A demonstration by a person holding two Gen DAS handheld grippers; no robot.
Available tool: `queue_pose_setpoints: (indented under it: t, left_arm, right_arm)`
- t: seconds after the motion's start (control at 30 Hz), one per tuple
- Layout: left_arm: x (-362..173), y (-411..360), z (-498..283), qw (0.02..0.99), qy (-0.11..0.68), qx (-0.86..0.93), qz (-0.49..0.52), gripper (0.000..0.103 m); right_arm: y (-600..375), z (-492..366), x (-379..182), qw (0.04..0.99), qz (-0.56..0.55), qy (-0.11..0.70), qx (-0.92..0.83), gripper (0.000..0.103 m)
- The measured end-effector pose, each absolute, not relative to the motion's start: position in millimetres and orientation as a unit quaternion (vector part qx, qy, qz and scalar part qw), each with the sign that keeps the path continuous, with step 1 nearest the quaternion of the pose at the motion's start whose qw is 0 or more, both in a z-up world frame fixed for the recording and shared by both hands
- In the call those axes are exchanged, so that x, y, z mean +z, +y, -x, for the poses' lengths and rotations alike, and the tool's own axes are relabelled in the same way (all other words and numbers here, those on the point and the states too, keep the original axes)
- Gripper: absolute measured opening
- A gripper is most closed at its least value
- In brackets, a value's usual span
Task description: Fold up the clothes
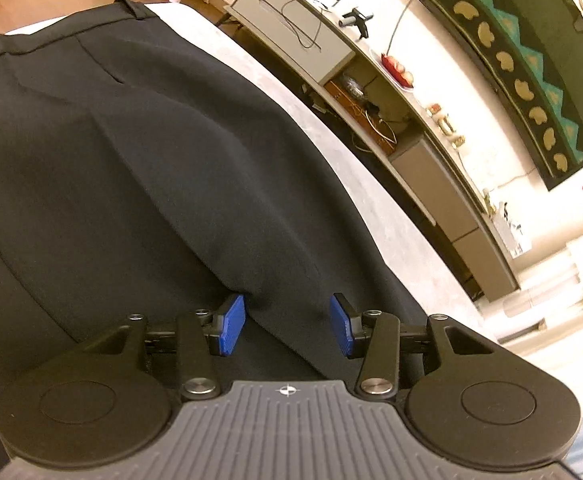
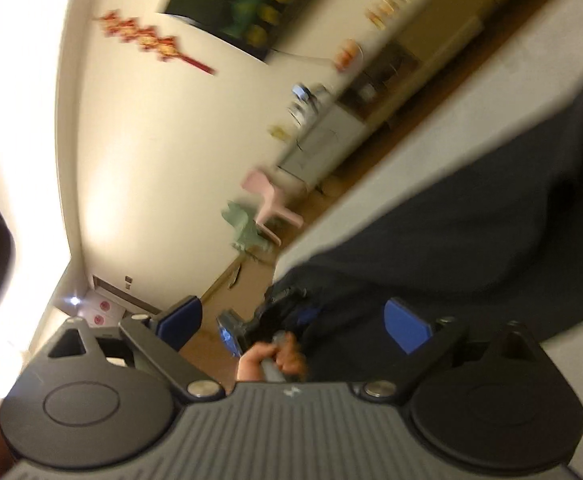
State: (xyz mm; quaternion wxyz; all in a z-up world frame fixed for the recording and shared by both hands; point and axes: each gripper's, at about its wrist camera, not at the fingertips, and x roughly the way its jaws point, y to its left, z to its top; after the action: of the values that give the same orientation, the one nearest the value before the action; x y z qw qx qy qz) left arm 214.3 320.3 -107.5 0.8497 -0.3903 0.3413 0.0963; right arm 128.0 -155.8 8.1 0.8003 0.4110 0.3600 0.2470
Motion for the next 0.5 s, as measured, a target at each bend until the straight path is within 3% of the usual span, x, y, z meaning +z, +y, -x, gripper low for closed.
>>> queue_pose_setpoints:
  t: [0.27, 0.4, 0.43, 0.47, 0.5]
  left_arm:
    - [-110, 310, -220, 0.858, 0.338, 0.112, 0.370, 0.045]
    - [-106, 308, -221, 0.867, 0.335, 0.125, 0.348, 0.015]
    - [-103, 307, -221, 0.870, 0.332, 0.127, 0.342, 0.008]
    - [-99, 306, -220, 0.874, 0.323, 0.128, 0.339, 0.006]
    - [-92, 305, -217, 0.879, 0.310, 0.128, 0.338, 0.004]
  right_arm:
    - [-186, -187, -80, 0.807, -0.391, 0.434, 0.084, 0.097]
    - [-189, -210, -110, 0.801, -0.392, 0.450, 0.061, 0.092]
    - [-190, -216, -117, 0.800, -0.393, 0.451, 0.056, 0.086]
    - [-191, -223, -123, 0.799, -0.394, 0.452, 0.051, 0.075]
    - [-192, -229, -127, 0.800, -0.392, 0.451, 0.049, 0.054]
